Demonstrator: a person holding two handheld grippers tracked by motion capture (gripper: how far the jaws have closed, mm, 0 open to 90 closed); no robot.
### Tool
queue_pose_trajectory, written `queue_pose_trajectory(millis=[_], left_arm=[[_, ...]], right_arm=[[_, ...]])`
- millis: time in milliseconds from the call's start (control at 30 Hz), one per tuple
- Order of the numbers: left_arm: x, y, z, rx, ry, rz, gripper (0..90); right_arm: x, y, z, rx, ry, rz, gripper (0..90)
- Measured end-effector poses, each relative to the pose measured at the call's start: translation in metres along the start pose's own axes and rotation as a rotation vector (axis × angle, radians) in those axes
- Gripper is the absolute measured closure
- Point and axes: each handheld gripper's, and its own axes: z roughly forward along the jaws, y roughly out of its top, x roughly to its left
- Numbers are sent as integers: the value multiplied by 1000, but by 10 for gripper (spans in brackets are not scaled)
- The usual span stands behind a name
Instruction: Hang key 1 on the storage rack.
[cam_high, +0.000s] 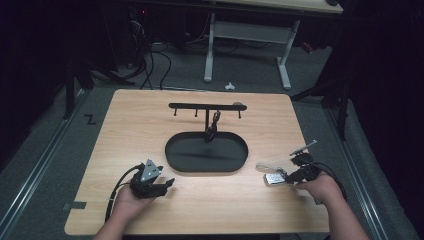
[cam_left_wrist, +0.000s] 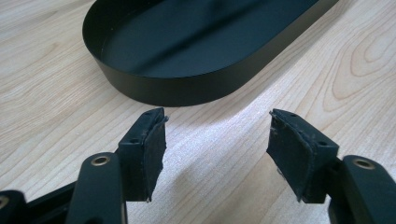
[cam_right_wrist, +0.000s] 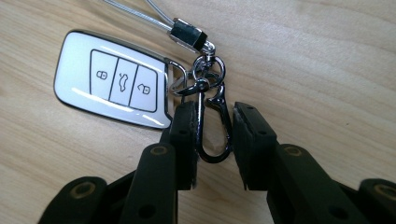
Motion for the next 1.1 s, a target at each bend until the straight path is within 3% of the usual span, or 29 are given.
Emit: queue_pose_trajectory(millis=[233, 367, 633, 667, 733, 767, 800, 867, 967, 1100], left_arm=[[0, 1, 0, -1, -4, 3, 373], [0, 1, 1, -3, -4, 3, 372], [0, 1, 1, 1, -6, 6, 372], [-1, 1, 1, 1, -6, 6, 372], [-1, 1, 1, 2, -5, 6, 372], [-1, 1, 1, 2, -6, 6, 372], [-1, 1, 1, 0, -5, 7, 372], [-1, 2, 1, -1, -6, 8, 372], [-1, 2, 0, -4, -7, 11, 372], [-1, 1, 0, -1, -8, 7, 371]], right_arm=[[8, 0, 1, 19, -36, -37, 715], [4, -1, 0, 4, 6, 14, 716], [1, -1, -14, -61, 11, 27, 718], [1, 0, -24, -84, 12, 20, 865], [1, 1, -31, -112, 5, 35, 868], [5, 3, -40, -122, 10, 3, 868], [5, 3, -40, -122, 10, 3, 868], [10, 6, -42, -100, -19, -34, 867], [12, 7, -37, -74, -44, -32, 868], [17, 9, -40, -101, -59, -56, 869]])
